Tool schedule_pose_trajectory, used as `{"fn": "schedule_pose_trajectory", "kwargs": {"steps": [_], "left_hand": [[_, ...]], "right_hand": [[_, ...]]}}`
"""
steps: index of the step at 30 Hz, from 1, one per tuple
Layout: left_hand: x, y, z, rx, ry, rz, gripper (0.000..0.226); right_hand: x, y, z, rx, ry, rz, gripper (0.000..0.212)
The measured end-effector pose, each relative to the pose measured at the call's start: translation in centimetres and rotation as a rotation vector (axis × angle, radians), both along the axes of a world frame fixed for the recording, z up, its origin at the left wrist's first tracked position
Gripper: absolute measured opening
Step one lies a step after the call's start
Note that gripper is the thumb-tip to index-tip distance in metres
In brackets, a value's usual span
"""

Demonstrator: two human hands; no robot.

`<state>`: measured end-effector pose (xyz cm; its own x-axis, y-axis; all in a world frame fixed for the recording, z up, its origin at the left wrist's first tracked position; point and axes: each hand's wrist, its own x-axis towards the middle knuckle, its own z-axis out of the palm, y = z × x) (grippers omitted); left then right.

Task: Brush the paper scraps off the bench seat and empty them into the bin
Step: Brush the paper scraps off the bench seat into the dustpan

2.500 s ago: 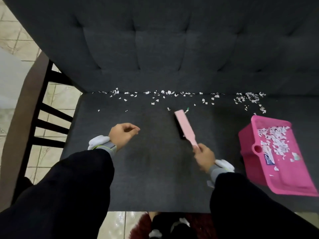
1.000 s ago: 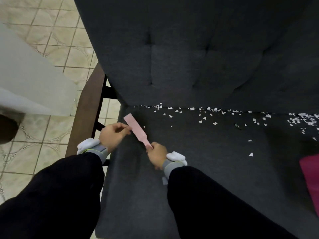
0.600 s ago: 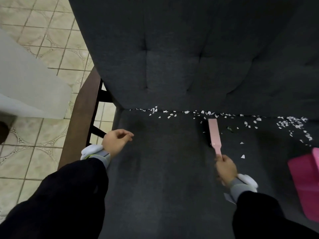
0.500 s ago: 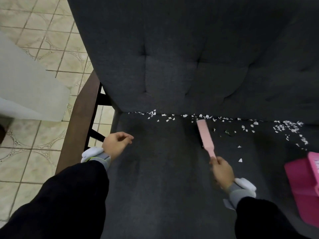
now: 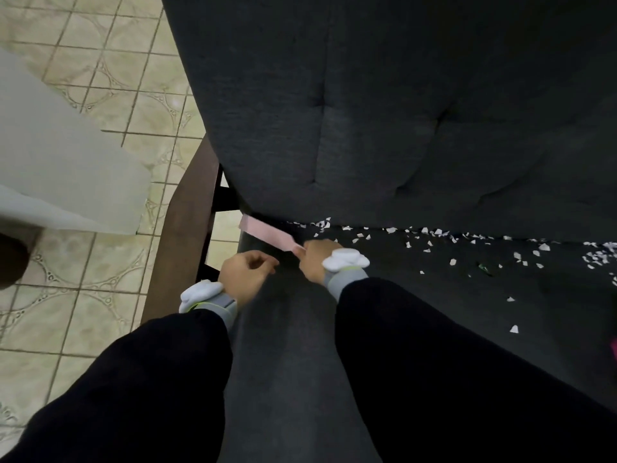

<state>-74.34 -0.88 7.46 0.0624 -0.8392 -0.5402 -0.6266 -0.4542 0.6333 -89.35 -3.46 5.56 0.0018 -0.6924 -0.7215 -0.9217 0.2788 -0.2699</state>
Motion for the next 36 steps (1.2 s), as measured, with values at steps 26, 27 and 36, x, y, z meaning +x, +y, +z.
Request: {"fn": "schedule_pose_trajectory", "kwargs": {"steps": [26, 27, 36], "left_hand": [[-3.9, -1.0, -1.5, 0.002, -0.148, -0.139, 0.018], [-3.8, -1.1, -1.7, 0.006, -0.156, -0.143, 0.018], [-3.2, -2.0, -3.3, 0.025, -0.271, -0.229, 0.017]], "right_hand": [[-22.0, 9.3, 3.1, 0.029, 0.146, -0.335, 0.046], [-21.0, 9.1, 2.8, 0.013, 0.117, -0.340, 0.046], [-14.5, 6.5, 0.3, -0.042, 0.047, -0.279, 0.048]]}}
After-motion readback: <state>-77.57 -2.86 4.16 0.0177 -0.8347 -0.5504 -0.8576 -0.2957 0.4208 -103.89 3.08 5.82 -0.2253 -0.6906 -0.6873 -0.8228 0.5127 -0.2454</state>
